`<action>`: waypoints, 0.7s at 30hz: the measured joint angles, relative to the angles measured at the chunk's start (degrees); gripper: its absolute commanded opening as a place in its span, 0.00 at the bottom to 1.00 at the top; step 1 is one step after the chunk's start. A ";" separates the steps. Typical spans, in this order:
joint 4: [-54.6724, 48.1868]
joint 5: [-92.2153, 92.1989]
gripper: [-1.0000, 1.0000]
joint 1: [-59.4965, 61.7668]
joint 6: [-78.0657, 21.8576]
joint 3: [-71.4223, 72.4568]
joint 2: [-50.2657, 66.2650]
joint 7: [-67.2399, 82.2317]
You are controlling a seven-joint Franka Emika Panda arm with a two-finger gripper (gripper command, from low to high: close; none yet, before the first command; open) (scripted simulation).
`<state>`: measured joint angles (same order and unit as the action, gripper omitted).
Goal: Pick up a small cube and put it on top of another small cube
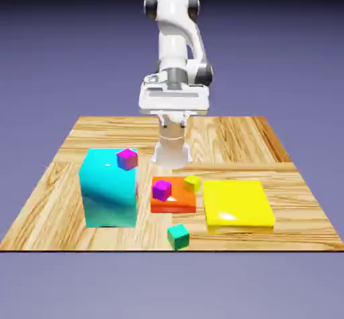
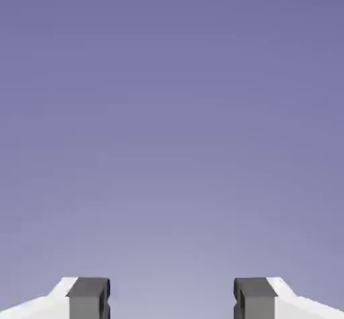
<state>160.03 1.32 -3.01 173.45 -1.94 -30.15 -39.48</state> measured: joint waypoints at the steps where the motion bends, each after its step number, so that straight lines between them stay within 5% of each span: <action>1: -0.80 1.09 0.50 -1.93 -0.46 -1.61 2.08 2.47; 21: -16.85 22.96 0.50 -40.45 -9.70 -33.75 43.61 51.93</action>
<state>143.18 24.28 -43.46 163.74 -35.68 13.45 12.45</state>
